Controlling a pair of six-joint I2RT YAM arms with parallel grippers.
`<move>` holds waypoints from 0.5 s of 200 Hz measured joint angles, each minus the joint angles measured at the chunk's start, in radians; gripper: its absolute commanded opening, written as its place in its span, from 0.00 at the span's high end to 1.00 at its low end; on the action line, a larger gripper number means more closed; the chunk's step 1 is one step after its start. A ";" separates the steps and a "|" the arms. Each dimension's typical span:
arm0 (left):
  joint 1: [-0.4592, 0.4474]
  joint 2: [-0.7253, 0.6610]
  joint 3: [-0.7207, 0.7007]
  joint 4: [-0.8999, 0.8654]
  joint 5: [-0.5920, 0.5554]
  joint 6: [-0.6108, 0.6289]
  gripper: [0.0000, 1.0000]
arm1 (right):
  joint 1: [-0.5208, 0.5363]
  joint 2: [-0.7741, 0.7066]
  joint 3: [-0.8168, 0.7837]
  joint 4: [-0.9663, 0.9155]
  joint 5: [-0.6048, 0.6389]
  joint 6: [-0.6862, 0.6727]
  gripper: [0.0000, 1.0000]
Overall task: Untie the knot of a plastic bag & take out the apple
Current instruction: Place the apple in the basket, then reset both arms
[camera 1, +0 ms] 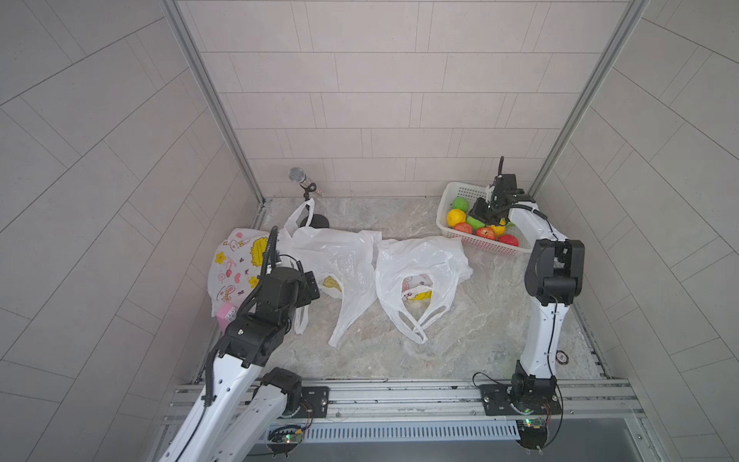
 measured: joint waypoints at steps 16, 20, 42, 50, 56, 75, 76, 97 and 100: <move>0.006 0.012 0.000 0.000 -0.021 -0.013 0.00 | 0.020 -0.154 -0.140 0.018 0.001 -0.018 0.57; 0.007 0.019 0.000 -0.001 -0.039 -0.020 0.00 | 0.024 -0.195 -0.179 0.032 0.000 -0.019 0.55; 0.012 0.051 -0.025 0.018 -0.090 -0.032 0.00 | 0.032 -0.488 -0.423 0.138 0.000 -0.039 0.45; 0.015 0.060 -0.041 0.031 -0.097 -0.036 0.00 | 0.029 -0.595 -0.515 0.187 0.005 -0.046 0.34; 0.016 0.065 -0.055 0.042 -0.100 -0.040 0.00 | 0.029 -0.678 -0.592 0.232 0.013 -0.055 0.17; 0.016 0.051 -0.107 0.096 -0.114 -0.058 0.00 | 0.024 -0.904 -0.823 0.343 0.042 -0.076 0.01; 0.016 0.047 -0.113 0.103 -0.114 -0.058 0.00 | 0.024 -0.918 -0.840 0.348 0.047 -0.082 0.01; 0.016 -0.008 -0.237 0.238 -0.135 -0.057 0.00 | 0.026 -1.113 -1.078 0.417 0.119 -0.096 0.01; 0.016 -0.015 -0.260 0.260 -0.140 -0.057 0.00 | 0.026 -1.139 -1.111 0.431 0.128 -0.099 0.01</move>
